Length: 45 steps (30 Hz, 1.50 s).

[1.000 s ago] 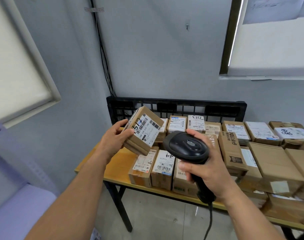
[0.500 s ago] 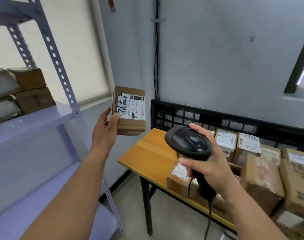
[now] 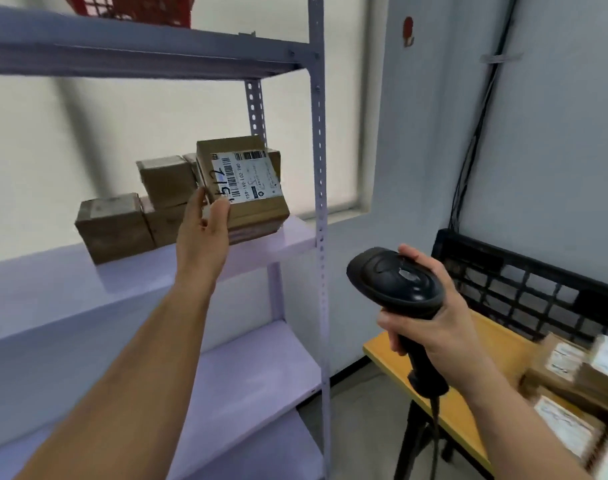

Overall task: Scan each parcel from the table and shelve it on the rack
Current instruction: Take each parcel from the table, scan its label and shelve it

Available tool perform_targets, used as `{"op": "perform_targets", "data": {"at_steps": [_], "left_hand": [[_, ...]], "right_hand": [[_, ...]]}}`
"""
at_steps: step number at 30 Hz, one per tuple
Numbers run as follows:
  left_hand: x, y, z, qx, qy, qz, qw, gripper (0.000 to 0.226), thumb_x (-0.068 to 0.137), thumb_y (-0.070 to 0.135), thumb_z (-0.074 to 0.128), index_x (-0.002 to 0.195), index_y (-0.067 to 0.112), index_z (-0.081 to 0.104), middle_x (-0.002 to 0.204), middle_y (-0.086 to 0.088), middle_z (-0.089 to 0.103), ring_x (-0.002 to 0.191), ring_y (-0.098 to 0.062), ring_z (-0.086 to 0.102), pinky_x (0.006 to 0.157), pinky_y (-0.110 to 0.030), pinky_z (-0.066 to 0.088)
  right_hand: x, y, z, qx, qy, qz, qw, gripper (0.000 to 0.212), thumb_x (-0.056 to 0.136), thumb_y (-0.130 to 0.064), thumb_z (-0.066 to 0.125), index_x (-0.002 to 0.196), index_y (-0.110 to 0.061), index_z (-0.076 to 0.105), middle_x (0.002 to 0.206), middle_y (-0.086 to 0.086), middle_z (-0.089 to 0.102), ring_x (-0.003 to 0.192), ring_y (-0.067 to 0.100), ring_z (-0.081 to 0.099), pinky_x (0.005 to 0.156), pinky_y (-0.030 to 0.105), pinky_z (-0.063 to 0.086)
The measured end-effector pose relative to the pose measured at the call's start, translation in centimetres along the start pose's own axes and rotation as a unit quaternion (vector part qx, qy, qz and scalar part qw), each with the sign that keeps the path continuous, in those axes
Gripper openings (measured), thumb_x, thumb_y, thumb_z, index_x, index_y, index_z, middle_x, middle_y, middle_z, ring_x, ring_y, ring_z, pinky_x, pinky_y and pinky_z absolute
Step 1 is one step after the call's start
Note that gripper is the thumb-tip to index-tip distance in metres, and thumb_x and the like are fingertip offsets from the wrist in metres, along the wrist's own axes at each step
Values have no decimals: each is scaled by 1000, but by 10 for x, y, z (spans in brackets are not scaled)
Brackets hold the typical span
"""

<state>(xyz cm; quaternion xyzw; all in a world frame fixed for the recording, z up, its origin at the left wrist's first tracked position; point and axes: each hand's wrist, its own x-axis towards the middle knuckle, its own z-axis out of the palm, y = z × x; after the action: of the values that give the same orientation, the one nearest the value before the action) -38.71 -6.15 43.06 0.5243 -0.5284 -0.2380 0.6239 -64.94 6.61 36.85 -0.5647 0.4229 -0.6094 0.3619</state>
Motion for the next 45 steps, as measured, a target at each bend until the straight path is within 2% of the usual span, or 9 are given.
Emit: {"op": "perform_targets", "data": {"at_steps": [7,10,15,23,28,33,37,41,45], "left_hand": [[88,-17,-87,25,104,-19,994,57,83,61,43,137,44,44,130,2,58,115,-19,55,99,-47,48],[119,-30,-116,60,122,-14,991,52,91,54,41,139,34,46,134,0,56,120,-22,53,101,-39,45],[162,-52,-144,86,128,-45,987,57,87,55,37,137,30,48,131,-4,58,116,-27,55,100,-45,47],[215,-81,-150,159,120,-116,973,68,89,57,29,147,21,33,140,-19,46,124,-38,47,103,-51,42],[226,-91,-146,264,84,-90,957,70,95,65,21,151,23,24,145,-22,42,133,-41,38,107,-49,30],[230,-101,-147,245,48,-25,968,80,81,72,47,148,31,29,141,-12,48,131,-34,41,107,-47,35],[230,-105,-152,194,30,-9,981,81,77,55,69,146,32,32,138,-2,52,126,-27,49,105,-43,40],[224,-101,-151,185,28,-7,982,87,82,41,72,151,27,21,142,-4,49,129,-27,46,103,-38,37],[209,-95,-147,198,55,-16,979,101,81,42,72,155,29,5,154,-9,30,140,-28,32,111,-43,31]], "right_hand": [[53,13,78,7,-43,-1,999,82,72,19,72,126,-40,53,110,12,63,51,30,56,47,35,51],[69,21,108,9,-54,-2,999,83,72,19,73,127,-39,53,113,8,62,51,28,57,47,35,52],[91,38,147,13,-75,-1,997,83,71,15,76,122,-48,57,112,-4,63,54,26,61,51,36,53],[111,50,189,-2,-75,0,997,83,72,12,77,121,-51,55,119,7,59,55,23,62,53,34,54],[118,56,196,-8,-64,3,998,83,73,11,77,122,-51,54,120,11,59,55,23,62,54,35,53],[121,60,197,-15,-49,8,999,84,74,10,77,122,-53,53,119,14,59,54,22,62,54,35,53],[121,62,197,-20,-50,10,998,84,74,11,77,123,-53,53,119,15,59,53,22,62,54,35,53],[120,61,196,-19,-57,9,998,84,74,10,77,124,-52,52,120,15,59,54,22,62,55,34,53],[115,58,189,-15,-63,3,998,84,74,11,77,122,-53,54,122,10,57,55,24,62,55,36,53]]}}
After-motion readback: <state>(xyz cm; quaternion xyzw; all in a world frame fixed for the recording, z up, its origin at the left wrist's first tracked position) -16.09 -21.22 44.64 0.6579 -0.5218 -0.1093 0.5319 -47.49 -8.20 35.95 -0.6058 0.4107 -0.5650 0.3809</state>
